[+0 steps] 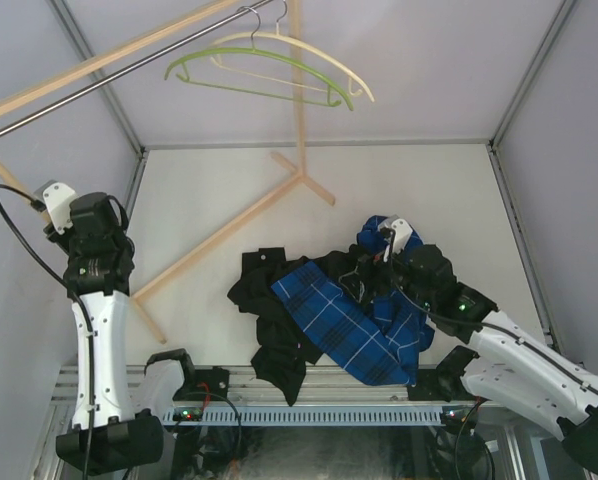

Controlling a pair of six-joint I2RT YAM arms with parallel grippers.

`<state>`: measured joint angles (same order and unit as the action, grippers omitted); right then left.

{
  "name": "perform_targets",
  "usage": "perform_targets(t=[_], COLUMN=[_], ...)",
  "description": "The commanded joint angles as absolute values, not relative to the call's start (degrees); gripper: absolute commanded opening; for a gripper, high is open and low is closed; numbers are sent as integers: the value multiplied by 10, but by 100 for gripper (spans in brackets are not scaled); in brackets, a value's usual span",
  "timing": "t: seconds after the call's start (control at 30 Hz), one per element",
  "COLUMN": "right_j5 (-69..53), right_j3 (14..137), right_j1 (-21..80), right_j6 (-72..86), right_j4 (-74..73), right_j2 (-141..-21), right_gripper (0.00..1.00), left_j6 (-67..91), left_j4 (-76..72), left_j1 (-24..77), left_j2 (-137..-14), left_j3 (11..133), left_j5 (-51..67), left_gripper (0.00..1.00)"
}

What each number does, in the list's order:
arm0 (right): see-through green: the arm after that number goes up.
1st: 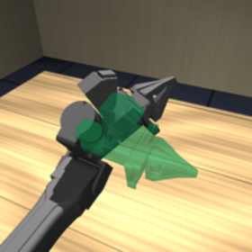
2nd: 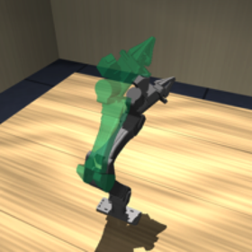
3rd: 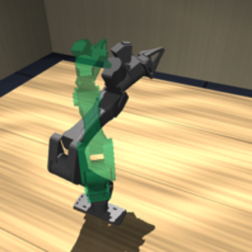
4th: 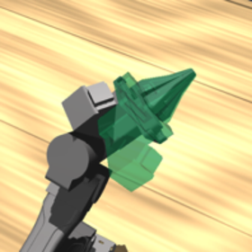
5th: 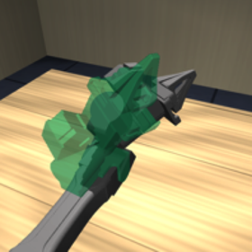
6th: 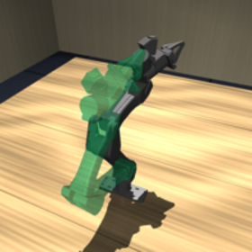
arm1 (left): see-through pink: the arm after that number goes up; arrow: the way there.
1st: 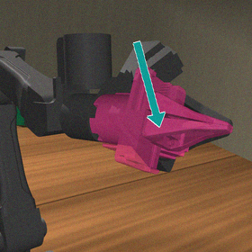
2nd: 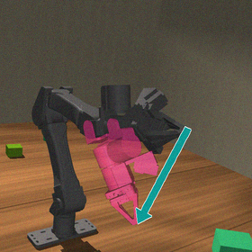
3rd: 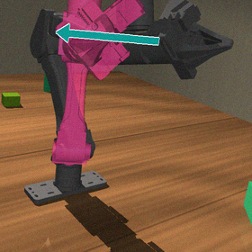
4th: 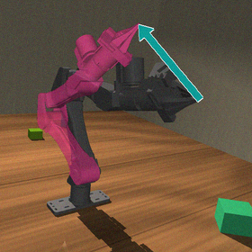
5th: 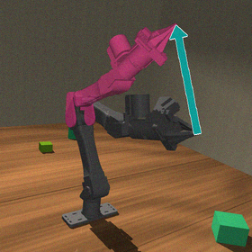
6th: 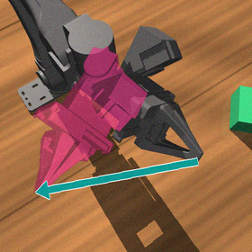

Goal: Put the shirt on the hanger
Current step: Move the clothesline to the center of the board.

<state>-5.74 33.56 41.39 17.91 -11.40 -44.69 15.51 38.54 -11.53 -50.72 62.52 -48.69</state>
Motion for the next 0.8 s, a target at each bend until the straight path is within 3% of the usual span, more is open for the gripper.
perform_targets(t=[0.0,0.6,0.77], right_j5=[-42,-18,22], right_j3=[325,301,300], right_j1=[418,418,402], right_j6=[172,169,184], right_j4=[-107,-123,-67], right_j2=[-423,-377,-383], right_gripper=[84,85,87], left_j6=[128,1,17], left_j4=[321,223,237], left_j1=[-116,-116,-117], left_j2=[-520,-623,-641], left_j3=[673,745,760], left_j5=[-410,-222,-186], left_gripper=[1,0,0])
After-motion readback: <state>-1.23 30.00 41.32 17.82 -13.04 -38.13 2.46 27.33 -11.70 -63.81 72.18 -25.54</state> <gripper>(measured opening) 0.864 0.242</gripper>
